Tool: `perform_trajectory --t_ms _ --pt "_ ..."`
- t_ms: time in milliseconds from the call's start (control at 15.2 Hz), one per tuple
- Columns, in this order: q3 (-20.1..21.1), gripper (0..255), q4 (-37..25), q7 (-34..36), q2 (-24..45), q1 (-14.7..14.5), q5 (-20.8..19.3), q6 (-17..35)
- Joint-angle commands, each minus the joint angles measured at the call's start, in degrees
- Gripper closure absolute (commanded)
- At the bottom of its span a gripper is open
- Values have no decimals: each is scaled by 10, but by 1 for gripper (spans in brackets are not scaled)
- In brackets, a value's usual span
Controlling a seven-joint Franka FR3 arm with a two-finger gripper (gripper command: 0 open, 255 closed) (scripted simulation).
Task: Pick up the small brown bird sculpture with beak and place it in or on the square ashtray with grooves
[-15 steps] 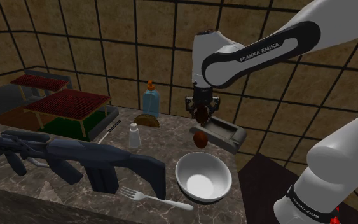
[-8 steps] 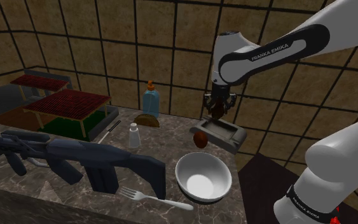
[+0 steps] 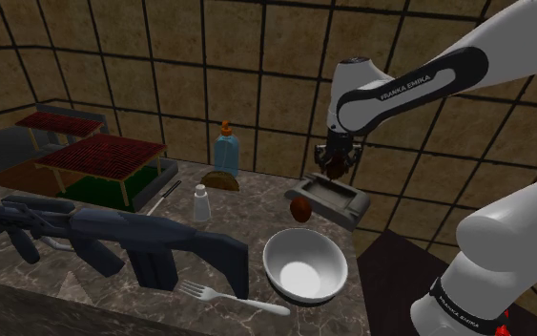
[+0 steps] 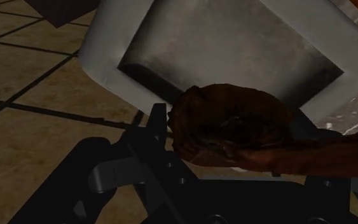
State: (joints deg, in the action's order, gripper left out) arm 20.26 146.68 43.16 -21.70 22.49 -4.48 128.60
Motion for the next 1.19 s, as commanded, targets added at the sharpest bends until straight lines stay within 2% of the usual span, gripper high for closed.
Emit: perform_trajectory --t_ms 0,462,990,1056,1122 --pt "3 255 12 7 12 4 -5 18" --pt "14 255 37 30 51 14 -25 80" --pt "16 255 39 32 54 15 -26 84" --pt "15 0 38 32 55 15 -27 83" --pt "16 0 37 32 55 15 -27 83"
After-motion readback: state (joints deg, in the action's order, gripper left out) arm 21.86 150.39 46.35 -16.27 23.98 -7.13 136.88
